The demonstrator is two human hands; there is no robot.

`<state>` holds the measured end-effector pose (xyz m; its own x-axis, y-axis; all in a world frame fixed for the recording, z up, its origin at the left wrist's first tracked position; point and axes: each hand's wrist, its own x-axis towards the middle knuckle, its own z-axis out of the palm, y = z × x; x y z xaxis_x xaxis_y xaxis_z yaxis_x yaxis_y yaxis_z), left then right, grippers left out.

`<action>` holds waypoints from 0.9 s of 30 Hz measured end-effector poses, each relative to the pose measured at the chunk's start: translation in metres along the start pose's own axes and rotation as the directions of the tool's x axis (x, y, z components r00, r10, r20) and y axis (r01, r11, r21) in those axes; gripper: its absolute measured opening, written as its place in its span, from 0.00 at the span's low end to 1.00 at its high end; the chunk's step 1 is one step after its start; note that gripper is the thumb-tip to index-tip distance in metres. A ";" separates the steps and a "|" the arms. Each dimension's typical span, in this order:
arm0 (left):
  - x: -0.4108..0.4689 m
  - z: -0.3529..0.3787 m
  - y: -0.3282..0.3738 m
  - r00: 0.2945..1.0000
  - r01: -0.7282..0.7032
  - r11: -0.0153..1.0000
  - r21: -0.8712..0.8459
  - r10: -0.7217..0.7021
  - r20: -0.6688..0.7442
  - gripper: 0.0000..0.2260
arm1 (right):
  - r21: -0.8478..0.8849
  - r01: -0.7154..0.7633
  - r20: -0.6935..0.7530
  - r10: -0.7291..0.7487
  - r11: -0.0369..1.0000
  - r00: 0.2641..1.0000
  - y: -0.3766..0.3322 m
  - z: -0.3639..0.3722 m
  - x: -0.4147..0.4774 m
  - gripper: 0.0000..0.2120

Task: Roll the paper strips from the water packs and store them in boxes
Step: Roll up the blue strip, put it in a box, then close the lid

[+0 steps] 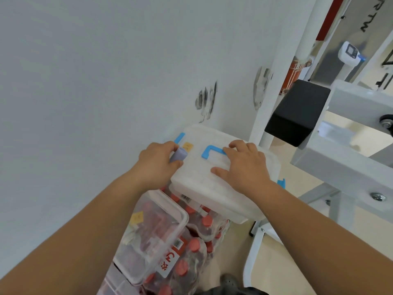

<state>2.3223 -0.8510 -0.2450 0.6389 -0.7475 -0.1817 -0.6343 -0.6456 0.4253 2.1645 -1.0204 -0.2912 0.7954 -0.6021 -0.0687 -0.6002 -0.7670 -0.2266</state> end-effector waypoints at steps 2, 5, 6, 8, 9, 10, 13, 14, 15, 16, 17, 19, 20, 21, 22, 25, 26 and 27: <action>0.002 0.004 0.003 0.999 -0.042 0.996 0.081 0.041 0.022 0.14 | 0.026 -0.016 -0.011 0.016 1.000 1.000 0.002 0.004 -0.003 0.34; 0.004 0.008 0.004 0.997 -0.072 0.992 0.105 0.068 0.045 0.15 | 0.024 -0.038 -0.021 0.039 0.999 0.999 0.002 0.008 -0.005 0.35; 0.004 0.010 0.004 0.997 -0.067 0.993 0.102 0.063 0.044 0.15 | 0.022 -0.042 -0.020 0.042 0.999 0.999 0.002 0.009 -0.005 0.35; 0.005 0.013 0.005 0.998 -0.044 0.996 0.078 0.041 0.039 0.15 | 0.021 -0.047 -0.019 0.047 0.999 0.999 0.000 0.009 -0.004 0.35; 0.004 0.014 0.005 0.999 -0.035 0.997 0.066 0.032 0.038 0.15 | 0.023 -0.050 -0.017 0.051 0.998 0.999 -0.001 0.008 -0.004 0.35; 0.005 0.016 0.006 0.999 -0.030 0.998 0.055 0.028 0.034 0.14 | 0.024 -0.054 -0.017 0.055 0.998 0.998 -0.001 0.008 -0.004 0.34; 0.007 0.018 0.002 1.000 0.030 0.999 0.030 -0.030 -0.003 0.09 | 0.021 -0.063 -0.019 0.063 0.998 0.998 -0.002 0.007 -0.006 0.35; 0.007 0.019 0.002 0.999 0.047 0.998 0.030 -0.046 -0.014 0.08 | 0.020 -0.064 -0.020 0.065 0.998 0.998 -0.002 0.008 -0.008 0.34; 0.008 0.019 0.003 0.999 0.038 0.998 0.041 -0.037 -0.017 0.06 | 0.020 -0.067 -0.022 0.067 0.998 0.997 -0.002 0.008 -0.008 0.34; 0.008 0.019 0.004 1.000 0.019 0.998 0.056 -0.018 -0.010 0.05 | 0.024 -0.070 -0.020 0.071 0.997 0.997 -0.002 0.008 -0.008 0.34; 0.007 0.019 0.006 1.000 0.002 0.998 0.069 -0.002 -0.001 0.04 | 0.030 -0.073 -0.013 0.074 0.997 0.997 -0.002 0.007 -0.007 0.34; 0.006 0.020 0.009 0.999 -0.030 0.996 0.079 0.031 -0.020 0.05 | 0.044 -0.081 -0.005 0.082 0.996 0.997 -0.002 0.005 -0.004 0.35; 0.005 0.020 0.010 0.998 -0.041 0.996 0.076 0.044 -0.036 0.05 | 0.054 -0.087 0.000 0.087 0.995 0.996 -0.001 0.003 -0.003 0.35; 0.003 0.021 0.010 0.998 -0.045 0.997 0.064 0.048 -0.045 0.06 | 0.066 -0.093 0.007 0.092 0.994 0.996 -0.001 0.002 -0.001 0.35; 0.001 0.022 0.008 0.997 -0.047 0.998 0.042 0.049 -0.051 0.06 | 0.080 -0.100 0.013 0.099 0.992 0.995 -0.001 0.001 0.000 0.35; -0.010 0.022 0.003 0.994 -0.077 0.996 -0.052 0.072 -0.081 0.06 | 0.119 -0.128 0.029 0.125 0.985 0.992 -0.004 -0.004 0.007 0.37; -0.015 0.022 0.002 0.989 -0.100 0.992 -0.079 0.091 -0.113 0.07 | 0.125 -0.142 0.039 0.138 0.982 0.990 -0.006 -0.006 0.010 0.37; -0.020 0.021 0.002 0.982 -0.125 0.987 -0.101 0.109 -0.153 0.08 | 0.124 -0.155 0.047 0.150 0.980 0.988 -0.008 -0.009 0.013 0.37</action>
<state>2.2990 -0.8405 -0.2593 0.6251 -0.7805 0.0036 -0.6623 -0.5280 0.5316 2.1788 -1.0246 -0.2816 0.6992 -0.6995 -0.1475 -0.7013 -0.6311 -0.3315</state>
